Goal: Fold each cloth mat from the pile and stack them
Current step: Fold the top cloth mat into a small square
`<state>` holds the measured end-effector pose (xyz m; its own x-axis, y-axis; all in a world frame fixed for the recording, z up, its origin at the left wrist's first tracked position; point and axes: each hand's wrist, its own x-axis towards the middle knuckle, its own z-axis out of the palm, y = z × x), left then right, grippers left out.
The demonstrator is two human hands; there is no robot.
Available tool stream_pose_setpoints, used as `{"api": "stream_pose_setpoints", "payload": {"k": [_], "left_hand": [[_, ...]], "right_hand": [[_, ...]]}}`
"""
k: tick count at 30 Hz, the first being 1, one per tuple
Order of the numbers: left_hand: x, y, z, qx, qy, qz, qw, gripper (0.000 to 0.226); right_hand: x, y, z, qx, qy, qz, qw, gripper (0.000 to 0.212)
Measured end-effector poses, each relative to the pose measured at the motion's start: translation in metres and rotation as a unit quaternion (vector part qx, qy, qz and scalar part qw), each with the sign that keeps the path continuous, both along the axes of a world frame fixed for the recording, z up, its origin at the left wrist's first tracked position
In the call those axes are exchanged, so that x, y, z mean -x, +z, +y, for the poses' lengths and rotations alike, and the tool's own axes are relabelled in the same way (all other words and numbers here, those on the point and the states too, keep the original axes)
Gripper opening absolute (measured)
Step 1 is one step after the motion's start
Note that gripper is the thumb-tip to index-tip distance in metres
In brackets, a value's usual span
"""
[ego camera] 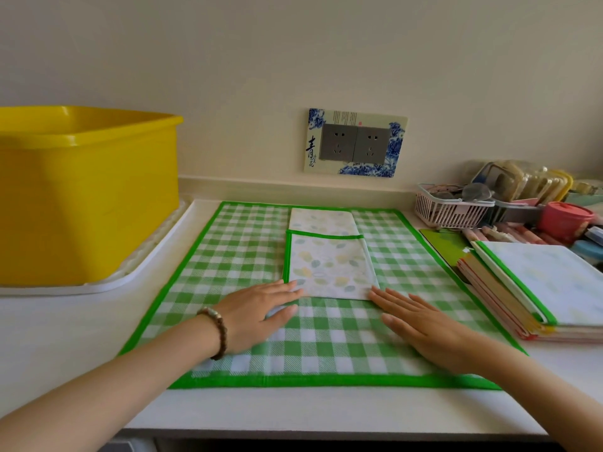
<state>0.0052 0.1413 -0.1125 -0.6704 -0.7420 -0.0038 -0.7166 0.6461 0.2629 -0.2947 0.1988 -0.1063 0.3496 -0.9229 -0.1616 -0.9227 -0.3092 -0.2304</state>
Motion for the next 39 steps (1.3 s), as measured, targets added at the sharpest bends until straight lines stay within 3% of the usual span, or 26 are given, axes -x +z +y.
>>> {"api": "stream_pose_setpoints", "payload": {"k": [3, 6, 11, 19, 26, 30, 35, 39], "left_hand": [[0.001, 0.003, 0.000, -0.011, 0.011, 0.009, 1.000, 0.049], [0.008, 0.012, -0.012, 0.013, 0.040, 0.003, 0.999, 0.049], [0.025, 0.017, -0.024, 0.059, 0.037, -0.042, 0.997, 0.054], [0.026, 0.015, -0.025, 0.007, 0.042, -0.013, 0.999, 0.054], [0.007, 0.015, -0.027, 0.064, 0.004, 0.017, 0.998, 0.051], [-0.002, 0.014, -0.023, 0.116, -0.054, -0.023, 0.991, 0.072], [-0.009, 0.008, -0.002, 0.130, -0.101, -0.007, 0.986, 0.075], [-0.018, 0.009, 0.017, 0.190, -0.184, 0.019, 0.964, 0.045]], "right_hand": [[0.000, 0.007, -0.002, -0.004, -0.012, -0.019, 1.000, 0.056], [-0.002, 0.015, -0.011, 0.091, -0.047, -0.016, 0.995, 0.047], [-0.009, 0.024, -0.024, 0.171, 0.015, 0.056, 0.984, 0.033], [-0.013, 0.020, -0.031, 0.230, 0.021, 0.061, 0.971, 0.031], [-0.003, 0.020, -0.007, 0.320, 0.047, -0.098, 0.941, 0.024], [-0.005, 0.022, 0.024, 0.327, 0.069, -0.188, 0.924, 0.017], [0.001, 0.013, 0.039, 0.279, 0.095, -0.113, 0.949, 0.053], [0.003, 0.008, 0.027, 0.164, 0.093, -0.133, 0.973, 0.068]]}}
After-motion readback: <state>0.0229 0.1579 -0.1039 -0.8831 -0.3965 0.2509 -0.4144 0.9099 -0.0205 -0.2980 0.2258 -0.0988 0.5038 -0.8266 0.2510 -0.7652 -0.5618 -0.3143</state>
